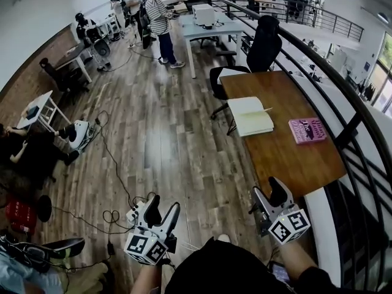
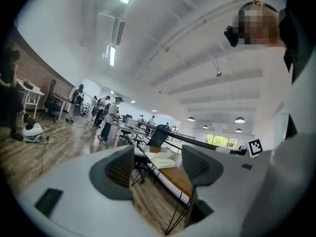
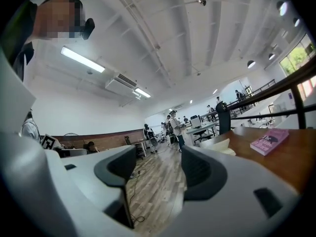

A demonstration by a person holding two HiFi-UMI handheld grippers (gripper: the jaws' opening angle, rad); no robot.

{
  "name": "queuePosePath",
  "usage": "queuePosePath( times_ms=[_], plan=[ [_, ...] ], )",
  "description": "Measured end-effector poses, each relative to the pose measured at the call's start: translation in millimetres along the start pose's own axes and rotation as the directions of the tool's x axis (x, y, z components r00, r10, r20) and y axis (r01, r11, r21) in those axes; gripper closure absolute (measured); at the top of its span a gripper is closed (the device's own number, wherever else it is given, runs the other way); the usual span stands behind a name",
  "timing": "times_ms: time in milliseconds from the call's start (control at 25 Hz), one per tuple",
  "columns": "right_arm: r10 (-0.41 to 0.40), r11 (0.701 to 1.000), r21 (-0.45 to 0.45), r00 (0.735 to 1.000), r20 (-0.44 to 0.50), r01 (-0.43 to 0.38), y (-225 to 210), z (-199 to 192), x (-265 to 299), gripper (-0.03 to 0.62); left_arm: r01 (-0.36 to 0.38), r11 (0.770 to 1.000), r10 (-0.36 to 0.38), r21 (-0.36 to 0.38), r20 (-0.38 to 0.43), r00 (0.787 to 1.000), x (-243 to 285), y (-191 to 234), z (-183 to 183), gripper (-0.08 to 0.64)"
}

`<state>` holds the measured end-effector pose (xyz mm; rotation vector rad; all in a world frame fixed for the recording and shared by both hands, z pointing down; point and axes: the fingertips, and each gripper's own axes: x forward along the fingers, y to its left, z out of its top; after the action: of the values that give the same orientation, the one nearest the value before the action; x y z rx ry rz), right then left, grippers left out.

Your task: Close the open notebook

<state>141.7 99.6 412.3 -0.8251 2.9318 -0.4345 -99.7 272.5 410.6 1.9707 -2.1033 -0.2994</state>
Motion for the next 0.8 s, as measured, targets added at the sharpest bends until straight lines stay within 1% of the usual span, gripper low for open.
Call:
queuePosePath(
  times_ms=[120, 200, 320, 400, 480, 600, 680, 800],
  plan=[
    [0.013, 1.000, 0.009, 1.000, -0.001, -0.013, -15.2, 4.6, 5.5, 0.308, -0.011, 1.000, 0.011, -0.004, 0.028, 1.000, 12.5, -5.3, 3.3, 0.261],
    [0.011, 1.000, 0.018, 1.000, 0.006, -0.012, -24.5, 7.0, 5.8, 0.312, -0.012, 1.000, 0.013, -0.024, 0.037, 0.999, 20.9, -8.2, 4.4, 0.261],
    [-0.008, 0.998, 0.062, 1.000, 0.008, 0.007, -42.8, 4.0, 4.2, 0.327, -0.007, 0.999, 0.008, -0.050, 0.015, 1.000, 35.6, -13.1, 0.4, 0.261],
    [-0.022, 0.996, 0.088, 1.000, 0.003, 0.022, -52.9, -1.5, 3.4, 0.345, 0.004, 0.999, -0.004, -0.036, -0.011, 1.000, 43.2, -16.5, -4.6, 0.261],
    [-0.036, 0.995, 0.097, 0.999, -0.008, 0.037, -60.6, -8.4, 4.6, 0.347, 0.014, 1.000, -0.014, -0.021, -0.031, 0.999, 50.4, -17.4, -9.5, 0.261],
    [-0.021, 0.993, 0.116, 1.000, -0.020, 0.024, -58.6, -17.6, 14.4, 0.357, 0.020, 0.999, -0.021, -0.032, -0.038, 0.999, 58.7, -8.9, -11.1, 0.261],
    [-0.015, 0.994, 0.105, 0.999, -0.033, 0.018, -56.9, -21.1, 19.9, 0.367, 0.030, 0.999, -0.031, -0.032, -0.045, 0.999, 70.2, -1.2, -13.9, 0.261],
    [-0.049, 0.997, 0.061, 0.998, -0.040, 0.052, -69.7, -14.2, 28.1, 0.370, 0.068, 0.997, -0.070, -0.038, -0.045, 0.997, 102.8, 5.7, -16.3, 0.261]
  ],
)
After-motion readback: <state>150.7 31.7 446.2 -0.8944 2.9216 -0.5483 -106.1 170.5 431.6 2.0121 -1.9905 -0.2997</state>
